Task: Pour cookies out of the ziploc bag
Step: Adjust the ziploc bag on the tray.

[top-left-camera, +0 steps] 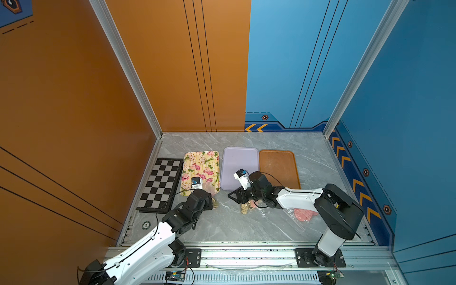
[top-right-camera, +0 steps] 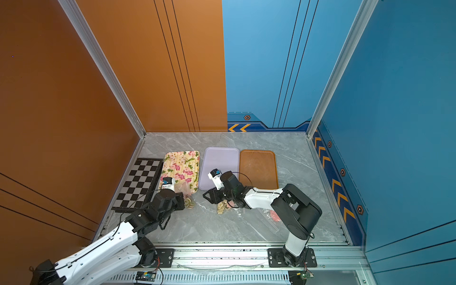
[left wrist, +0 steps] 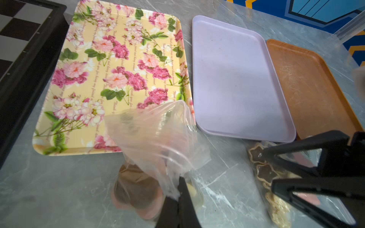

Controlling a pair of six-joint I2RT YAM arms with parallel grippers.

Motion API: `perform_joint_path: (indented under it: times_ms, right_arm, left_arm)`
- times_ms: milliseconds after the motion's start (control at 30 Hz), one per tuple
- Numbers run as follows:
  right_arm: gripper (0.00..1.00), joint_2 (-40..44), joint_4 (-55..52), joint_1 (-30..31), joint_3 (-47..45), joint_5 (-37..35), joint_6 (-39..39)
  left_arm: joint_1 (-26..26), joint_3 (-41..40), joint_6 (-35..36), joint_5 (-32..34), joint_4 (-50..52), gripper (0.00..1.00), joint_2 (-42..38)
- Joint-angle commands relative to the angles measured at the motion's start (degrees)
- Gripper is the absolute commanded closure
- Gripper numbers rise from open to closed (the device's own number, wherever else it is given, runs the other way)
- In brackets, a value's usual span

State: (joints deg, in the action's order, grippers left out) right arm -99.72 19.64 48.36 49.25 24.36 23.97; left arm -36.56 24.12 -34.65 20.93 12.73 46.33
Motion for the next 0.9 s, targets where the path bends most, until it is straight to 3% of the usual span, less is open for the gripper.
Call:
perform_joint_path:
  times_ms: [0,367,867]
  right_arm:
    - [0.46,-2.3,-3.1,1.9,3.0,1.5,-3.2]
    - [0.46,-9.2,-10.1,5.6,10.2,-3.2,-7.4]
    - [0.51,-13.8,-8.8,7.4,13.0,-8.6,-9.4]
  left_arm:
    - [1.0,2.5,-0.5,3.9,0.0,1.0,2.3]
    - [3.9,2.9,0.3,1.5,-0.9,1.0,4.2]
    - [5.5,1.4,0.6,-1.4,-4.7,1.0,5.5]
